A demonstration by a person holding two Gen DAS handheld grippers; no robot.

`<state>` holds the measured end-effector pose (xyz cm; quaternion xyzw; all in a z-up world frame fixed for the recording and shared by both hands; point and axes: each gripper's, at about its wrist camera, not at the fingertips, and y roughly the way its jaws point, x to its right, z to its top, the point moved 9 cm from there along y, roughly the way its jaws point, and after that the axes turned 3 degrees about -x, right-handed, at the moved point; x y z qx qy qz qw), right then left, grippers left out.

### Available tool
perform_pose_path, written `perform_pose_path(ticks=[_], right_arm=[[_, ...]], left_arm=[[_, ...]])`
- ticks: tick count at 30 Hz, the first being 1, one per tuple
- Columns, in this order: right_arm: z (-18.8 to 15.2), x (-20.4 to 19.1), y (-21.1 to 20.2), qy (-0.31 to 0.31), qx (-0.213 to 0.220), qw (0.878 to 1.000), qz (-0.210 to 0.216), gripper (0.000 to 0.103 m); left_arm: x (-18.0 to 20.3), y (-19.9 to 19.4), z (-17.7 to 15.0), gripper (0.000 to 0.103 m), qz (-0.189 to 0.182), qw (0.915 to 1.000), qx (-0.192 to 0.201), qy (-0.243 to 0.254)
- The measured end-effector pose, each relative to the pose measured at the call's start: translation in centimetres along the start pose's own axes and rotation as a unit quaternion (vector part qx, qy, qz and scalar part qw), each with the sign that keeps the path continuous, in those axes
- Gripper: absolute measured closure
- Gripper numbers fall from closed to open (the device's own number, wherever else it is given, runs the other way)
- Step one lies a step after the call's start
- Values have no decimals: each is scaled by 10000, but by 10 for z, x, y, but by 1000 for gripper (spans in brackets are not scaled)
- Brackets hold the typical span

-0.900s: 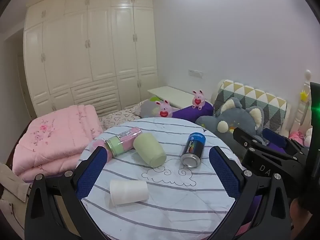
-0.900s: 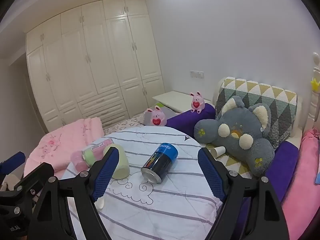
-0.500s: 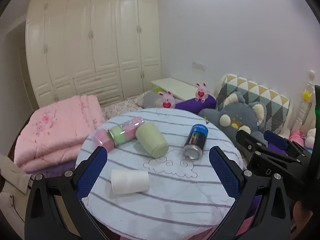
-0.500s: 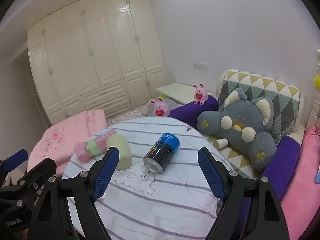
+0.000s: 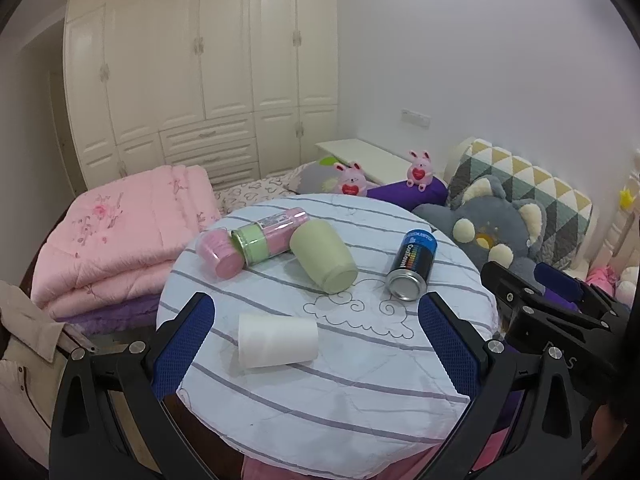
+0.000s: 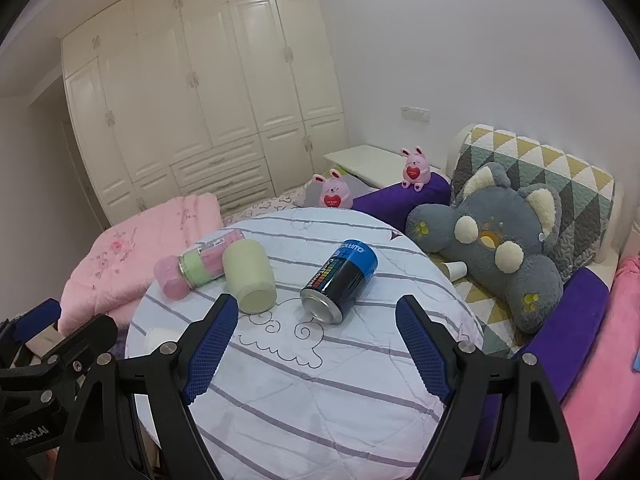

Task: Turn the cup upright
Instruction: 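Move the right gripper toward the blue-and-black can lying on its side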

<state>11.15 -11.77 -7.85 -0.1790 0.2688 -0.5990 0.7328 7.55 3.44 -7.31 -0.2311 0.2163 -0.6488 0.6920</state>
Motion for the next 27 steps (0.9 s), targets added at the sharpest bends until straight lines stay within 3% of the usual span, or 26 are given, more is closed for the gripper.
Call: perform_pose_path(ticks=[16,27], right_arm=[[7,-13,-8,-316,353,9980,-409,21],[6,-17,-1,-396,275,9978,-445,21]], left_arm=[[-9,16,-7,0,-57,9999,-137,-83],[-12,27,-11,0,-83,9996,-259,-90]])
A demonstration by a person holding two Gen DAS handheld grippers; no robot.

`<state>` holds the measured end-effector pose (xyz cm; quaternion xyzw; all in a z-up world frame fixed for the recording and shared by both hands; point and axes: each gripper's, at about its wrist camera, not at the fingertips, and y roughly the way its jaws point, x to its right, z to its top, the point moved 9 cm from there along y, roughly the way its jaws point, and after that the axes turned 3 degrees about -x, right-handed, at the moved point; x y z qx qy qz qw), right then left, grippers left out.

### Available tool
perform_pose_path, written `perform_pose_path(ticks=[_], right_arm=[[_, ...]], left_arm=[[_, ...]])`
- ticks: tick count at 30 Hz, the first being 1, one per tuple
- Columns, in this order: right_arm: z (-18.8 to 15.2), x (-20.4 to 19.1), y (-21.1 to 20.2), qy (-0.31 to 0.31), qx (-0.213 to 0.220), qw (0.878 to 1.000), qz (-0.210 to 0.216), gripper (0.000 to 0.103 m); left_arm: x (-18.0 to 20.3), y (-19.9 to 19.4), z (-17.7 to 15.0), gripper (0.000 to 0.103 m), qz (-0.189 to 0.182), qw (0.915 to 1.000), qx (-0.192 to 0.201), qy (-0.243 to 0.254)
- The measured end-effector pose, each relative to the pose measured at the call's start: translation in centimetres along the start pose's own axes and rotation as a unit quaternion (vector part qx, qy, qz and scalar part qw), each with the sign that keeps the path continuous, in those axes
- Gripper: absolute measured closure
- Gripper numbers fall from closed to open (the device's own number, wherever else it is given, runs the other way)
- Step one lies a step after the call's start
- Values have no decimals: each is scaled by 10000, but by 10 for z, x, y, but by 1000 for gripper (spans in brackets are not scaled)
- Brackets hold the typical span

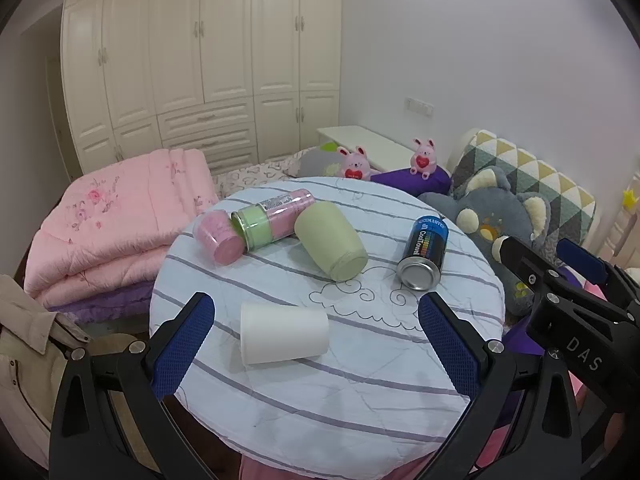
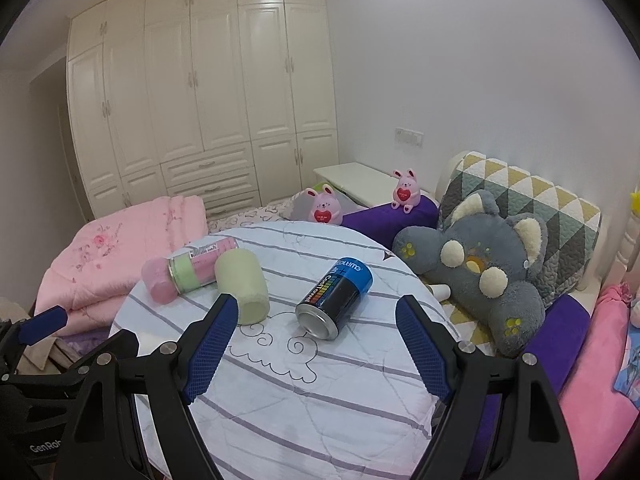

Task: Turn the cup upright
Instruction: 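Move the right gripper toward the blue-and-black can lying on its side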

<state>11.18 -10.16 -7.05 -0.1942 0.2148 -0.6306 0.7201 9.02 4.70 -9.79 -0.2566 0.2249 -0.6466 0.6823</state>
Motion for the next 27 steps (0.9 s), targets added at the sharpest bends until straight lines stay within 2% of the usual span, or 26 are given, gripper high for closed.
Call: perform_pose_path(ticks=[11,27], right_arm=[[-2,-8,12,-44,-126,9999,-16,21],[-9,-12,58,40,-578,9983,-91,21]], left_arm=[[-10,16,0,0,-27,9999,-81,-74],[-35,56,2,0,71,9988,-376,-302]])
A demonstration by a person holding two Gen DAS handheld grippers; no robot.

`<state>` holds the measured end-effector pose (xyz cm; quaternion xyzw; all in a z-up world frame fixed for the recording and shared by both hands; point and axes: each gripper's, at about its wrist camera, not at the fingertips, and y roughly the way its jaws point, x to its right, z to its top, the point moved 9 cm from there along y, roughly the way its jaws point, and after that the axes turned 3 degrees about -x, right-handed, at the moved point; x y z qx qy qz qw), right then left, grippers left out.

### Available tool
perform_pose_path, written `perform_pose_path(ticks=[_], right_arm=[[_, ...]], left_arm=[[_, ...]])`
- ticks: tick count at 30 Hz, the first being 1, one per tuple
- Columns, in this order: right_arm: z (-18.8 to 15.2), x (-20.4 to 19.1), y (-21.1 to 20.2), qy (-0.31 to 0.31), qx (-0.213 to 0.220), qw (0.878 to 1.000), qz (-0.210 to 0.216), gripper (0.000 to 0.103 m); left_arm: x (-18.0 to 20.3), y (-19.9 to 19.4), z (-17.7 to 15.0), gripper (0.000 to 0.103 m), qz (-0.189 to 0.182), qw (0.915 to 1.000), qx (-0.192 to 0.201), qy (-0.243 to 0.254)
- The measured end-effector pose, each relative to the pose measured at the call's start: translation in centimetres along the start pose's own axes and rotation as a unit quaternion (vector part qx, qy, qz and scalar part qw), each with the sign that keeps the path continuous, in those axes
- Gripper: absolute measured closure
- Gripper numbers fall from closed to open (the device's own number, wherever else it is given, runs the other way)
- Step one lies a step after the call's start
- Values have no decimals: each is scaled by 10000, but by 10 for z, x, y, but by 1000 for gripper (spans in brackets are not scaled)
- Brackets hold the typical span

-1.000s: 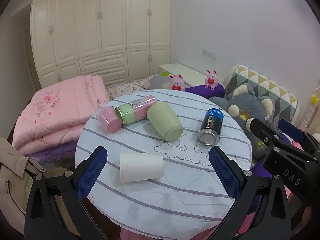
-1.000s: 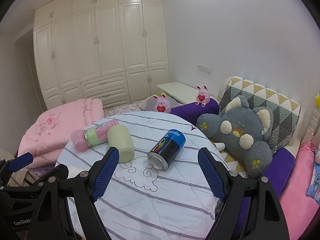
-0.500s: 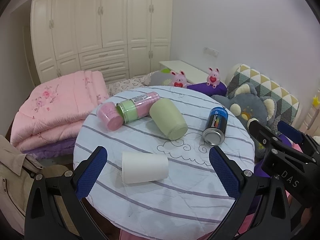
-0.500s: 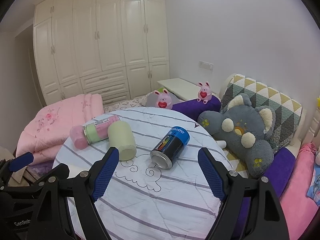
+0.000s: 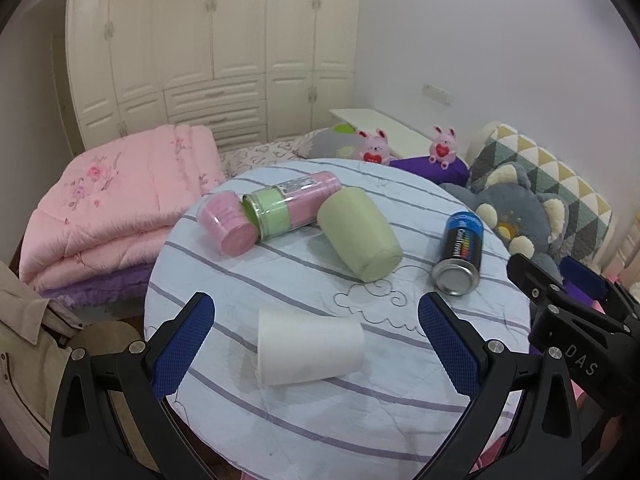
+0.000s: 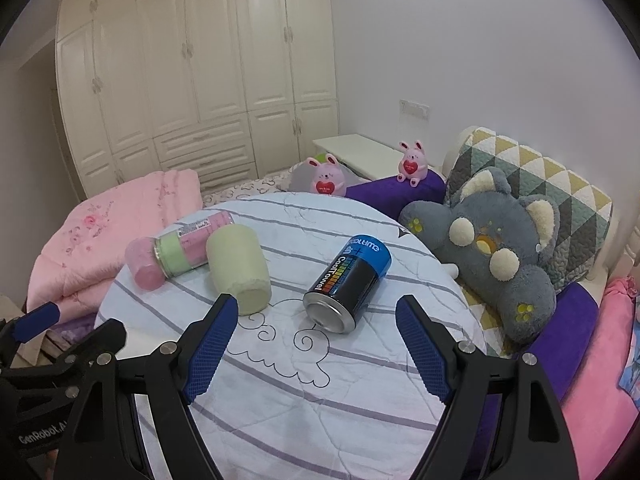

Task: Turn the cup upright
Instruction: 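Move the right gripper toward the blue-and-black can lying on its side, then close the right gripper around the middle of the blue-and-black can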

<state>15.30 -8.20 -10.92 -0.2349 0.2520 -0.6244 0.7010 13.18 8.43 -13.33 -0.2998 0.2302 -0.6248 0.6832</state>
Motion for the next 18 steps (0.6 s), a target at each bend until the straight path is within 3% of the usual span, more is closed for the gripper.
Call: perform_pose_path(ticks=[18], right_arm=[[-14,28,96,1027,-821,9910,-244,21]], left_arm=[[-21,56,17,0,188,9993,-287,-163]])
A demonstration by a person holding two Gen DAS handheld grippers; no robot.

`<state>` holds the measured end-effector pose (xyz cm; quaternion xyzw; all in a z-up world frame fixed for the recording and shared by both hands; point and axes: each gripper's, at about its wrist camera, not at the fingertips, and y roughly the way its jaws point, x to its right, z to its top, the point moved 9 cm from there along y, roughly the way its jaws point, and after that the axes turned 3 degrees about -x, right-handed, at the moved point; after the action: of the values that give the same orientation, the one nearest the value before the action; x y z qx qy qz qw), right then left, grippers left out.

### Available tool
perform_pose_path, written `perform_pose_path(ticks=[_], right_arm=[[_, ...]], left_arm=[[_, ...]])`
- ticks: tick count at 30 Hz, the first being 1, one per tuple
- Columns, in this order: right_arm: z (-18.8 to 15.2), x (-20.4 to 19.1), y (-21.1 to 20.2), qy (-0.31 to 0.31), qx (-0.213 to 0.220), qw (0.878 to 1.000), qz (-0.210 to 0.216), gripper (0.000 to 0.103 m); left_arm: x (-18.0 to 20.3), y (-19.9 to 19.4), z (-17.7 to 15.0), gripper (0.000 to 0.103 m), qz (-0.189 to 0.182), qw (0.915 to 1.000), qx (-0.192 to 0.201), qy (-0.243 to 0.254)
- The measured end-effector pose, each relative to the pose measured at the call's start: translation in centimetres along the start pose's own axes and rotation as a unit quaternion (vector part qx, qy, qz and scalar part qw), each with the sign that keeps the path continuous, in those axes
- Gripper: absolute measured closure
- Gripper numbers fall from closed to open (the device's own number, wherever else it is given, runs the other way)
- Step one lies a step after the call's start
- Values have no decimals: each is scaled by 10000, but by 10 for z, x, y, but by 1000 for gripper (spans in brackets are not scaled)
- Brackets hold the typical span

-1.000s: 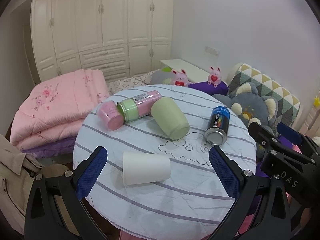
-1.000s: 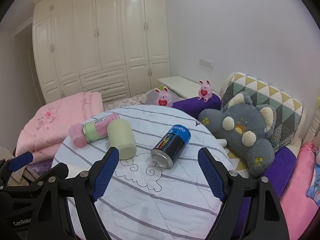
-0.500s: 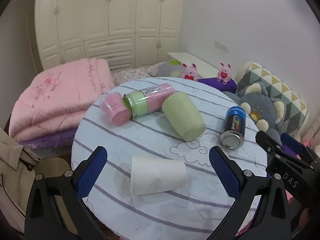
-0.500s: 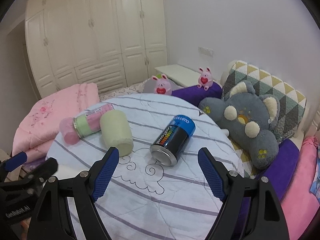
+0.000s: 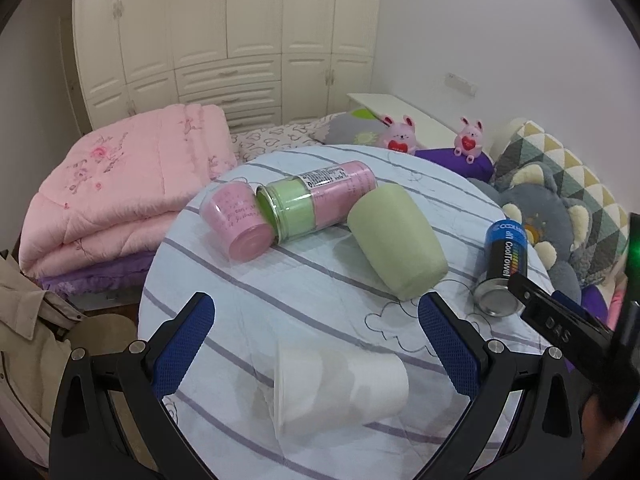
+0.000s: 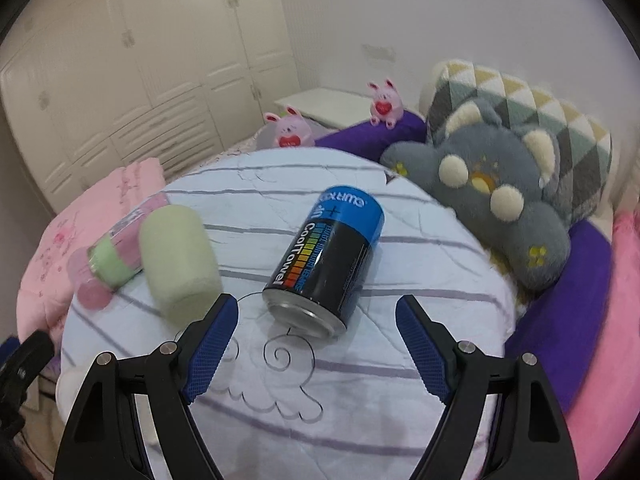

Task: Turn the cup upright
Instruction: 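Close the right gripper around the middle of the blue-and-black can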

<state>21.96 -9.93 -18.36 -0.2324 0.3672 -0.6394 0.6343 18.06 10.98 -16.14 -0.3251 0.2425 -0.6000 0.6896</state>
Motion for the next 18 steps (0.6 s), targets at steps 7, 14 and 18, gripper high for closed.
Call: perform_pose_path(ticks=[7,14,18], right_arm=[[2,8,39,494,-429,9978,127,21],[-2,-3,57,707,-745,9935,494,21],[-2,-5,62,803,-817,9917,589,21]], left_arm=[[13,17,6,0,35,9997,-72,236],[26,42,12,0,149,9987,-270,401],[28,52,15,0,235,9980,-380,451]])
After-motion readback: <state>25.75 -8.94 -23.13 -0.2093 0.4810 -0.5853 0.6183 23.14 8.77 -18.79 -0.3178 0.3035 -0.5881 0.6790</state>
